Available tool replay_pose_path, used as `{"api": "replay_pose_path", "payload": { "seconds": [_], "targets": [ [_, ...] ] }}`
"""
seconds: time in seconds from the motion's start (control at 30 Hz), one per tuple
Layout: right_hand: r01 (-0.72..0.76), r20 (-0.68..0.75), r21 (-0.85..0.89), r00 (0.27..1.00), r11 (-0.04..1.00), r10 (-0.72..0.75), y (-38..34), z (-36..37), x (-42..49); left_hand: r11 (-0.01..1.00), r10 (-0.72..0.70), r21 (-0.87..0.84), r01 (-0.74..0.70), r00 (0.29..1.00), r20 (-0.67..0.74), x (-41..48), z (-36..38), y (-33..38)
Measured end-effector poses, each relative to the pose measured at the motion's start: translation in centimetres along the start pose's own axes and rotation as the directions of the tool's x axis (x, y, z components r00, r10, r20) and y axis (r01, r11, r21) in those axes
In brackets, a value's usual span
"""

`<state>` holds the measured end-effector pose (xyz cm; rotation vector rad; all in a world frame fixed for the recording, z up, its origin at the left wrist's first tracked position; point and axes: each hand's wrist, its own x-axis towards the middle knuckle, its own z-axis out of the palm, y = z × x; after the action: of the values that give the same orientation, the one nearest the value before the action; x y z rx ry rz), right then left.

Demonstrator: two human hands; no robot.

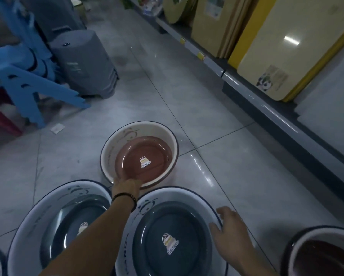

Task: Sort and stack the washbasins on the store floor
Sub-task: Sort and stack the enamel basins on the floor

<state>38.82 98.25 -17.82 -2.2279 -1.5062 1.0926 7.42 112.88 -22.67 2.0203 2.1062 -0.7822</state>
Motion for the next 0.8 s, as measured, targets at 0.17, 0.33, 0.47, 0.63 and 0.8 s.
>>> {"api": "replay_pose_path", "payload": {
  "seconds": [0.17, 0.33, 0.47, 0.63, 0.8],
  "targets": [
    [-0.001, -0.017, 0.036, 1.0, 0.999, 0.002, 0.7, -1.9, -0.7, 0.998, -0.063, -0.009, 0.063, 0.95, -0.305, -1.4, -2.9, 0.5],
    [-0.074, -0.084, 0.228, 0.992, 0.971, 0.095, 0.5, -8.3, -1.6, 0.993, 0.078, -0.036, -0.111, 0.862, -0.501, -4.4, -8.4, 1.6],
    [-0.078, -0.172, 0.476, 0.968, 0.876, 0.18, 2.4, -14.6, -2.3, 0.935, 0.337, 0.142, -0.324, 0.69, -0.641, -8.7, -13.2, 4.0],
    [-0.022, -0.218, 0.786, 0.925, 0.617, 0.311, 5.7, -24.7, -7.4, 0.668, 0.672, 0.405, -0.624, 0.273, -0.688, -15.2, -20.8, 9.7],
    [-0.012, -0.235, 0.899, 0.831, 0.438, 0.504, 12.1, -32.6, -15.3, 0.331, 0.843, 0.644, -0.69, -0.09, -0.53, -21.6, -27.9, 16.3]
  ]
}}
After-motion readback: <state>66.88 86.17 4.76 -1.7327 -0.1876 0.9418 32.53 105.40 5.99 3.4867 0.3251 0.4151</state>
